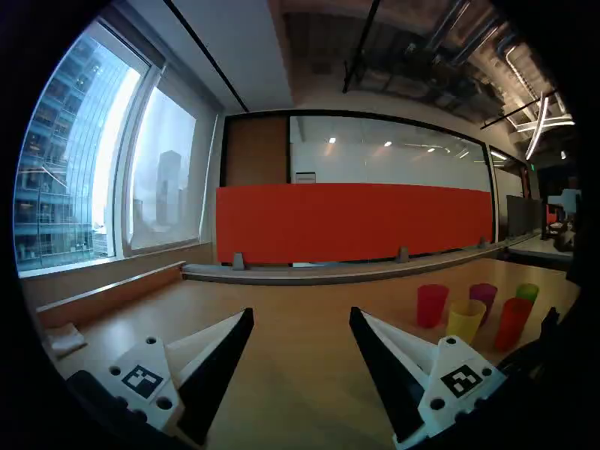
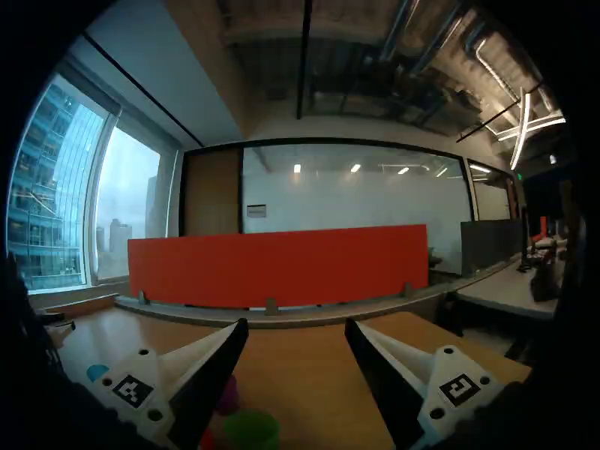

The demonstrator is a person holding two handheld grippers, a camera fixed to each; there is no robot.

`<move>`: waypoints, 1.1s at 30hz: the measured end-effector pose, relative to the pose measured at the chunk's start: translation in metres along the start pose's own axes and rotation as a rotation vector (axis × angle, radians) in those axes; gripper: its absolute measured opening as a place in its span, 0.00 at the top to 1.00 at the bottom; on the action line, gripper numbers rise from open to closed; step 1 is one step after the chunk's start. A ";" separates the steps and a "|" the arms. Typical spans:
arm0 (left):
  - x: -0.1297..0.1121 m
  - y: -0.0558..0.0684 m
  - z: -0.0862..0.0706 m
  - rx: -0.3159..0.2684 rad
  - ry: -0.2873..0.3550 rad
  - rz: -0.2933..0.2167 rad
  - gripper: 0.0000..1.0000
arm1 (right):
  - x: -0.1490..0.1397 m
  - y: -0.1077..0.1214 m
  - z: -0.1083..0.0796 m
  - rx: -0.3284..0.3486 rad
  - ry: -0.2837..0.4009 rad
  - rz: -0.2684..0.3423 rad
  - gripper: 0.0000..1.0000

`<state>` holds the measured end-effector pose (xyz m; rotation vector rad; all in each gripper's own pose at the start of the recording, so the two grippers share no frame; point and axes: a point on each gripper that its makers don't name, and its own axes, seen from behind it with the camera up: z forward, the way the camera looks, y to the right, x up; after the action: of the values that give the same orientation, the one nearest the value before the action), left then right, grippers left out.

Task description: Pour water

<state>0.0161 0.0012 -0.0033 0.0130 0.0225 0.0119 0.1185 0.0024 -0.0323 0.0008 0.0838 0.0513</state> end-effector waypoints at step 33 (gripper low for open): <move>-0.019 -0.004 0.006 -0.006 -0.022 -0.013 0.05 | 0.001 0.006 -0.002 -0.010 0.004 0.003 0.00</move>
<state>-0.0032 -0.0036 0.0030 0.0071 0.0007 -0.0015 0.1190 0.0079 -0.0345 -0.0094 0.0879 0.0551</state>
